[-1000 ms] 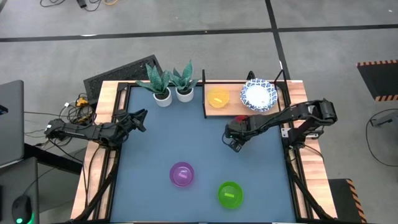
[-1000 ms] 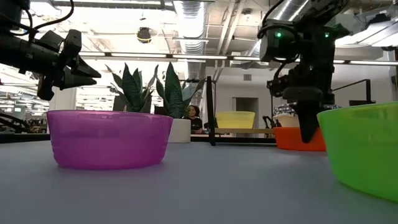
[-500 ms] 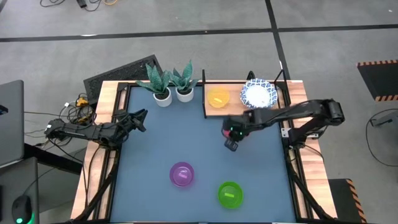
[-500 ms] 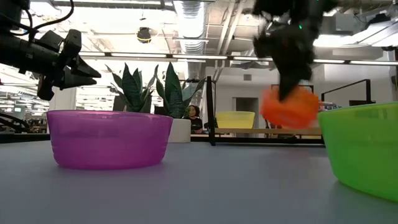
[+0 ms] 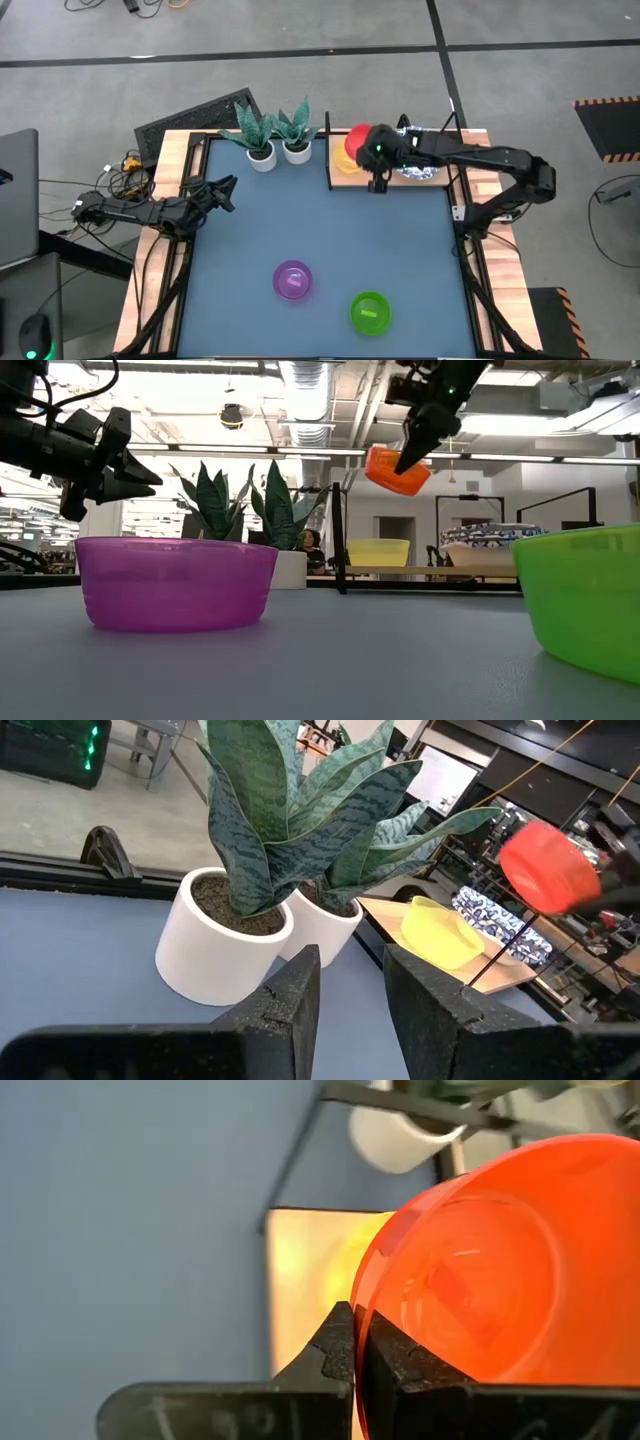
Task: Place and stack bowls onto a shelf
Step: Stack the red bowl on the yellow bowl on the shelf, then stack the green bowl on the red bowl on the shelf, then stack the violet bowl on the green bowl on the shelf
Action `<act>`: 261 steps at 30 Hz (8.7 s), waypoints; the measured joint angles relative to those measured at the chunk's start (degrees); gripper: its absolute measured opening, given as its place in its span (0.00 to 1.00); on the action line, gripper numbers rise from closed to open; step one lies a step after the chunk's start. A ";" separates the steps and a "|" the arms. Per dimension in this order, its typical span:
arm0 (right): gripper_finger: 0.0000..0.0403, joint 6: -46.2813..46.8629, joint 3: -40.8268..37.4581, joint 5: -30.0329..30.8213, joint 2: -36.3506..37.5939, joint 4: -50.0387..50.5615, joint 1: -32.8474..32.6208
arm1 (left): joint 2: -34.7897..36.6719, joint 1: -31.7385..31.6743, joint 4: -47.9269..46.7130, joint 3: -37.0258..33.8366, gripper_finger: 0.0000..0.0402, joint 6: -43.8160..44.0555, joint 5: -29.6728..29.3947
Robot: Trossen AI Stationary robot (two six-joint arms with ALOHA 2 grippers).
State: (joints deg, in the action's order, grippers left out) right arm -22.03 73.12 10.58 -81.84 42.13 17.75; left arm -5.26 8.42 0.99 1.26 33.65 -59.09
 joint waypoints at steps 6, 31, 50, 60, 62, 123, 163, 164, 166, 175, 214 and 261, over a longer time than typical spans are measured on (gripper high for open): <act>0.05 -4.00 0.00 -1.50 0.02 -4.00 5.24 | 0.00 -0.02 0.02 0.00 0.24 0.00 0.15; 0.05 -5.46 0.04 -6.77 -13.26 -8.31 8.15 | 0.00 0.00 0.00 0.00 0.24 -0.04 0.20; 0.11 -5.47 0.02 -6.35 -14.19 -8.32 8.60 | 0.00 -0.01 0.00 0.00 0.24 -0.04 0.20; 0.26 -5.43 0.02 -6.31 -14.16 -8.35 8.73 | 0.00 -0.01 0.00 0.00 0.24 -0.04 0.07; 0.31 -5.43 0.02 -6.30 -14.16 -8.35 8.94 | 0.00 0.00 -0.01 0.00 0.24 -0.04 -0.11; 0.25 34.92 7.39 -19.93 -7.63 16.30 -16.23 | 0.00 -0.02 -0.02 0.00 0.24 -0.44 -0.09; 0.30 61.03 -5.14 -12.53 -24.39 -2.08 -48.80 | 0.00 0.00 0.00 0.00 0.24 -3.95 0.24; 0.24 61.03 -5.14 -12.62 -24.38 -2.01 -48.79 | 0.00 -0.01 0.00 0.00 0.24 -3.96 0.22; 0.10 60.99 -5.14 -12.79 -24.37 -1.88 -48.65 | 0.00 -0.02 0.00 0.00 0.24 -3.95 0.22; 0.06 53.42 -5.14 -12.38 -18.46 5.16 -44.73 | -0.02 0.00 0.00 0.00 0.24 -3.93 0.13; 0.06 26.85 25.59 -12.01 -25.14 12.13 21.97 | -0.02 -0.02 -0.02 0.00 0.24 -2.78 -0.07; 0.56 23.24 46.32 -17.66 -31.14 24.26 18.05 | -0.02 -0.02 0.07 0.00 0.24 -2.60 0.93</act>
State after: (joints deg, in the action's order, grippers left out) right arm 1.21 119.44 -7.08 -112.98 66.38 35.80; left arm -5.27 8.40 1.06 1.26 31.05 -58.16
